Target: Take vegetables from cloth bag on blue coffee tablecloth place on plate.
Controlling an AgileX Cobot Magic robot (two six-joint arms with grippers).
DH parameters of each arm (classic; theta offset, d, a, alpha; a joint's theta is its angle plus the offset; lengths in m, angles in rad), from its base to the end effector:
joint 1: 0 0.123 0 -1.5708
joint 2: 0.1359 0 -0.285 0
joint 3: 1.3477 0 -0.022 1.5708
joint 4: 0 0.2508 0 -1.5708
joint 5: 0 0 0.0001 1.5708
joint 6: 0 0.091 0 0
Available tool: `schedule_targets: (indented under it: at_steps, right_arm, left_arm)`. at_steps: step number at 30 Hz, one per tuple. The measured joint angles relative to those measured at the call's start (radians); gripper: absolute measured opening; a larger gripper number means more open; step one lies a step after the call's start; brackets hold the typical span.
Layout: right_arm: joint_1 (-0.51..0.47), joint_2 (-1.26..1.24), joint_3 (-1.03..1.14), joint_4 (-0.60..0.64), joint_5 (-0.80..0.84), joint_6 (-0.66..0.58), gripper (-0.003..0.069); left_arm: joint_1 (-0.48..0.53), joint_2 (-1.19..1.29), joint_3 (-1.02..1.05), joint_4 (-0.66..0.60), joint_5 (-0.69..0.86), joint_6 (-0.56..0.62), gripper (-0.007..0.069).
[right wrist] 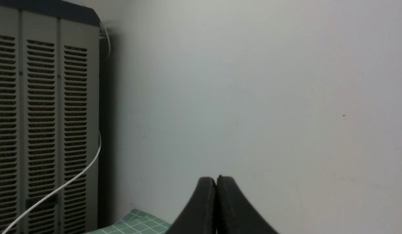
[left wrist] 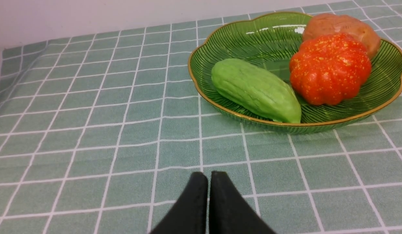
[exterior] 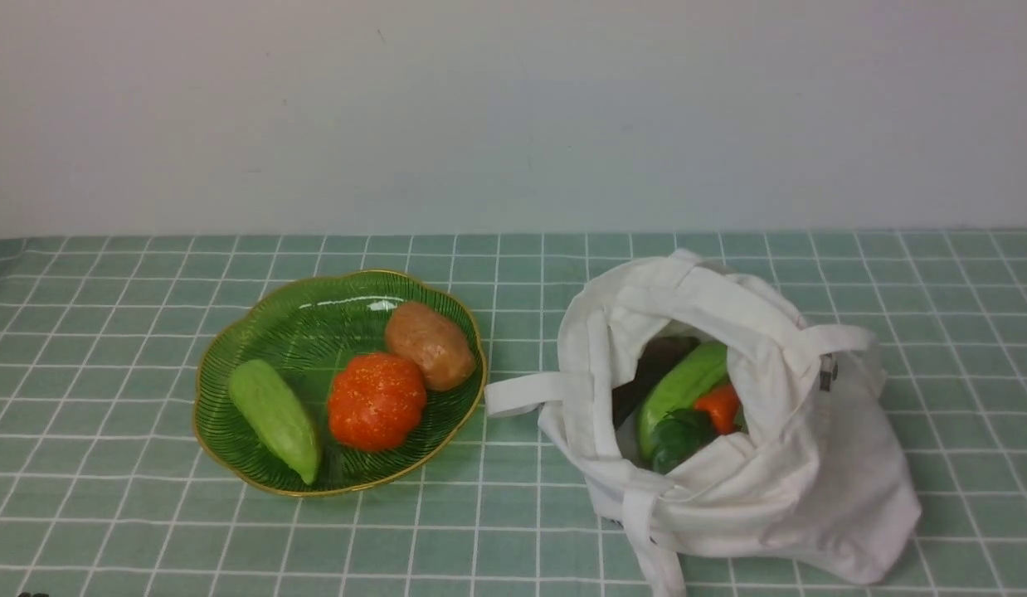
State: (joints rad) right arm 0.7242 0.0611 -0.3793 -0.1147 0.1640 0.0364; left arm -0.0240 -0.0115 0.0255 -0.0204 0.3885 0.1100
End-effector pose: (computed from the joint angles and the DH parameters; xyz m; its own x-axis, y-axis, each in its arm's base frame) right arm 0.0241 0.0190 0.3197 0.2291 0.1002 -0.9682 -0.6331 0.7709 -0.0700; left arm 0.0522 -0.0020 0.1703 -0.3058 0.0984 -0.9470 0.0594 0.9947 0.0841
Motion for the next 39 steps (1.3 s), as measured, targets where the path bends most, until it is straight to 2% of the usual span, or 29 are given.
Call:
schedule_targets:
  at_steps: [5,9,11,13,14,15,16,17,19,21,25,39]
  right_arm:
    - [-0.003,-0.001,0.032,0.004,-0.005,-0.008,-0.0014]
    - [-0.103,-0.039,0.086,0.008,-0.006,-0.010,-0.0014]
    - [-0.194,-0.054,0.123,0.013,-0.006,-0.010,-0.0014]
    - [-0.374,-0.066,0.203,0.015,-0.004,-0.010,-0.0014]
    - [-0.399,-0.066,0.216,0.014,-0.002,-0.010,-0.0014]
    - [-0.484,-0.069,0.263,0.011,0.005,-0.010,-0.0014]
    - [-0.495,-0.069,0.270,0.011,0.007,-0.010,-0.0014]
    - [-0.600,-0.069,0.342,0.011,0.030,-0.008,-0.0014]
    - [-0.643,-0.069,0.378,0.011,0.059,-0.003,-0.0014]
    - [-0.721,-0.069,0.407,0.011,0.178,0.009,-0.0014]
    - [-0.747,-0.069,0.405,0.011,0.206,0.024,-0.0014]
    - [-0.747,-0.069,0.403,0.011,0.211,0.030,-0.0014]
  left_arm:
    - [0.000,0.000,0.000,0.000,0.000,0.000,-0.0008]
    - [0.000,0.000,0.000,0.000,0.000,0.000,-0.0008]
    - [0.000,0.000,0.000,0.000,0.000,0.000,-0.0008]
    - [0.000,0.000,0.000,0.000,0.000,0.000,-0.0008]
    - [0.000,0.000,0.000,0.000,0.000,0.000,-0.0008]
    - [0.000,0.000,0.000,0.000,0.000,0.000,-0.0008]
    - [0.000,0.000,0.000,0.000,0.000,0.000,-0.0008]
    - [0.000,0.000,0.000,0.000,0.000,0.000,-0.0008]
    - [0.000,0.000,0.000,0.000,0.000,0.000,-0.0008]
    - [0.000,0.000,0.000,0.000,0.000,0.000,-0.0008]
    - [0.000,0.000,0.000,0.000,0.000,0.000,-0.0008]
    - [0.000,0.000,0.000,0.000,0.000,0.000,-0.0008]
